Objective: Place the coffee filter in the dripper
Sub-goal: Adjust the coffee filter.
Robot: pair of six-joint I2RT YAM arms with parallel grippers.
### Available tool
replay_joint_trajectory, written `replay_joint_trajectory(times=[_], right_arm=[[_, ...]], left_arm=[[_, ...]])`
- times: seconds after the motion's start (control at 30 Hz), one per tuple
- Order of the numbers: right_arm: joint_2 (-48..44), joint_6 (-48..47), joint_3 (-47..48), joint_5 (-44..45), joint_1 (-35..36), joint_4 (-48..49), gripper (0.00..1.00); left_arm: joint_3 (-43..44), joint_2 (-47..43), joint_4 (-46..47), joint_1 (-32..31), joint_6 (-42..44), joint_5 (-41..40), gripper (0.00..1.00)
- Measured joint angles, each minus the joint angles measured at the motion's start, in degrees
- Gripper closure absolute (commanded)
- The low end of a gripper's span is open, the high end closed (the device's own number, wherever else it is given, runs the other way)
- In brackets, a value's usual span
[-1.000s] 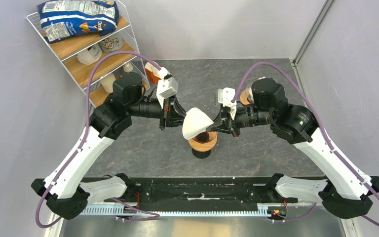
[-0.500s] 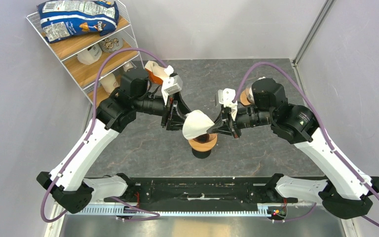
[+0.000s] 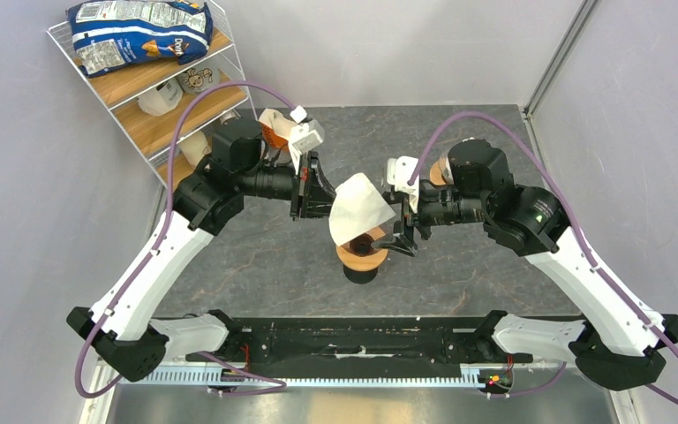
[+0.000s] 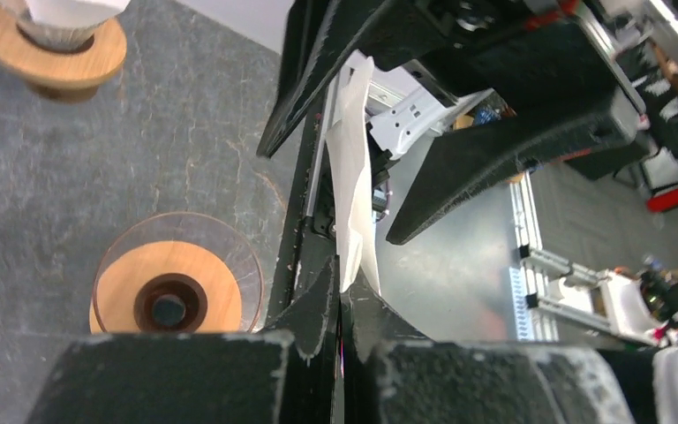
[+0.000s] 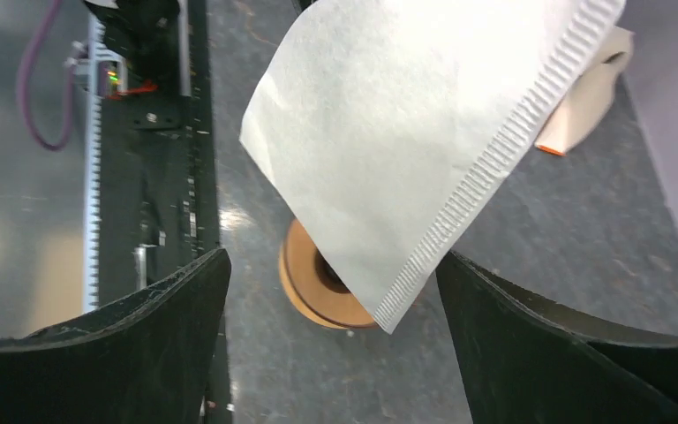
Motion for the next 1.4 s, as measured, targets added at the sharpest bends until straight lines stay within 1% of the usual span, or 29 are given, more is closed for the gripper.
replay_joint_trajectory(times=[0.23,0.33,0.43,0.47,0.53,0.7,0.8,0.83,0.87,0.93,0.97,1.0,1.1,1.13,1.17,1.2,1.23,1.3,1.4], right_arm=[[1.3,-7.9,0.3,6.9,0.0,-0.5,0.03],[2.6,-10.7,0.3,8.4,0.0,-0.6,0.07],[3.3,-12.5,0.3,9.0,0.0,-0.7,0.05],[3.3,-12.9,0.3,9.2,0.1,-0.8,0.07],[3.3,-13.7,0.3,9.3,0.1,-0.9,0.15],[3.3,-14.1,0.3,9.6,0.1,-0.8,0.40],[3.5,-13.9,0.3,9.6,0.1,-0.5,0.44],[3.5,-13.7,0.3,9.6,0.1,-0.4,0.44],[3.5,-13.6,0.3,9.6,0.1,-0.3,0.41],[3.5,-13.5,0.3,9.6,0.1,0.0,0.23],[3.5,-13.3,0.3,9.6,0.1,0.1,0.21],[3.5,-12.9,0.3,9.6,0.1,0.2,0.21],[3.5,-12.1,0.3,9.6,0.1,0.4,0.29],[3.5,-11.6,0.3,9.5,0.1,0.4,0.29],[3.5,-10.6,0.3,9.2,0.1,0.4,0.25],[3.5,-9.7,0.3,9.1,0.1,0.4,0.19],[3.4,-8.4,0.3,9.0,0.1,0.4,0.16],[3.4,-5.1,0.7,9.7,0.1,0.5,0.15],[3.4,1.8,1.8,14.7,-0.1,1.7,0.15]], left_arm=[[1.8,5.2,-2.2,0.6,-9.6,-2.7,0.98],[1.7,5.9,-2.1,1.0,-14.0,-3.0,0.98],[1.4,5.7,-1.5,1.7,-17.8,-2.9,0.98],[1.3,5.7,-1.0,2.2,-18.9,-2.7,0.98],[1.0,5.7,-0.2,3.0,-20.8,-2.4,0.98],[0.6,5.7,0.8,4.0,-22.8,-2.4,0.98],[0.0,5.7,1.0,4.0,-23.1,-2.4,0.98],[0.0,5.7,1.0,4.0,-23.1,-2.3,0.98],[-0.2,5.7,1.2,4.0,-23.1,-2.2,0.98],[-0.5,5.7,1.9,4.0,-23.3,-1.8,0.98],[-0.7,5.6,2.1,4.0,-23.3,-1.5,0.98],[-1.0,5.6,2.5,4.0,-23.4,-1.1,0.98],[-1.6,5.1,2.8,4.0,-23.3,-0.7,0.98],[-1.8,4.9,3.0,4.0,-23.3,-0.8,0.98],[-2.0,4.6,3.1,4.0,-23.3,-0.9,0.98],[-2.3,4.3,3.1,4.0,-23.1,-1.1,0.98],[-2.4,3.8,2.8,4.0,-22.8,-2.1,0.98],[-2.2,3.0,2.0,4.0,-21.7,-5.5,0.98],[-1.4,2.4,0.2,4.0,-20.4,-12.5,0.98]])
